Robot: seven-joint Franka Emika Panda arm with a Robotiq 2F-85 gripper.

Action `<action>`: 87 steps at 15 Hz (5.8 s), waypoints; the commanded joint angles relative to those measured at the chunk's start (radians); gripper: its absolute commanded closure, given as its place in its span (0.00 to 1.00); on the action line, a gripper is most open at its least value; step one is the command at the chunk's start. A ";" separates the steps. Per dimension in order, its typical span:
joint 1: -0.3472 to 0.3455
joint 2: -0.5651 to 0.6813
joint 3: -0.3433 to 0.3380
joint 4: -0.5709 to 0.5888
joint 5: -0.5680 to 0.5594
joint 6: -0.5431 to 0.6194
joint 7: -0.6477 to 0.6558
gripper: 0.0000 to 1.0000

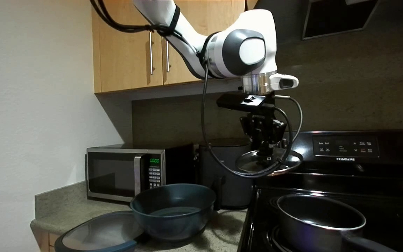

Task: Remove the lid from the bowl and put it on the pan

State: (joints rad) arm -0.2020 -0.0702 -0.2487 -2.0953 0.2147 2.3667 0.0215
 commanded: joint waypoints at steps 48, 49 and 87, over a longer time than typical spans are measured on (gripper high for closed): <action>-0.114 0.432 -0.034 0.364 0.005 -0.139 0.284 0.53; -0.113 0.432 -0.035 0.364 0.004 -0.139 0.285 0.78; -0.139 0.070 -0.103 0.038 -0.054 -0.135 0.204 0.78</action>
State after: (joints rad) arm -0.3309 0.0038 -0.3466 -2.0628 0.1863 2.2864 0.1961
